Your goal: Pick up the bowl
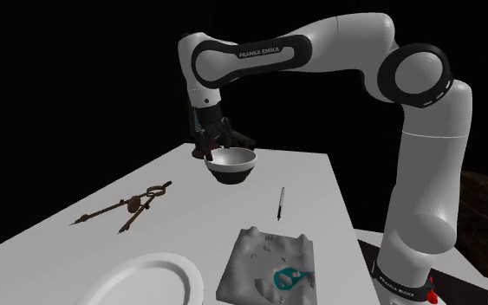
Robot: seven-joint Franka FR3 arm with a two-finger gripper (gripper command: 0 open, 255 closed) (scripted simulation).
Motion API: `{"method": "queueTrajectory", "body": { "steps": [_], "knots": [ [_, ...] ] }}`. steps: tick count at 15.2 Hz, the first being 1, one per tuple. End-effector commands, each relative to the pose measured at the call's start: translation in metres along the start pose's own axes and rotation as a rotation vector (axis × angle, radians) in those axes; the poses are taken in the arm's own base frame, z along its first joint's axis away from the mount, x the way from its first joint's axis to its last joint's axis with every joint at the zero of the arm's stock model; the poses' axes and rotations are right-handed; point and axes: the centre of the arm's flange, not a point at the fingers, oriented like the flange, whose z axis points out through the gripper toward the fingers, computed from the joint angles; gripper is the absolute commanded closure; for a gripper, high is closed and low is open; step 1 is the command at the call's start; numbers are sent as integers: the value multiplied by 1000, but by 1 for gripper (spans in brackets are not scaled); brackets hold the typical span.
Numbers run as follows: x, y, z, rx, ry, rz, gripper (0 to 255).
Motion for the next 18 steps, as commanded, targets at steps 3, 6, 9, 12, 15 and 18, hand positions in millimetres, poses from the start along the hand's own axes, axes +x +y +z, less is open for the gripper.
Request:
{"method": "queueTrajectory", "body": {
  "steps": [3,6,9,12,15,18],
  "knots": [
    [11,-7,14,-2,4,-3,0],
    [12,-10,30,-2,4,-3,0],
    [13,-11,38,-2,4,-3,0],
    [13,-11,38,-2,4,-3,255],
    [13,-11,38,-2,4,-3,255],
    [13,-11,38,-2,4,-3,255]
  ]
}}
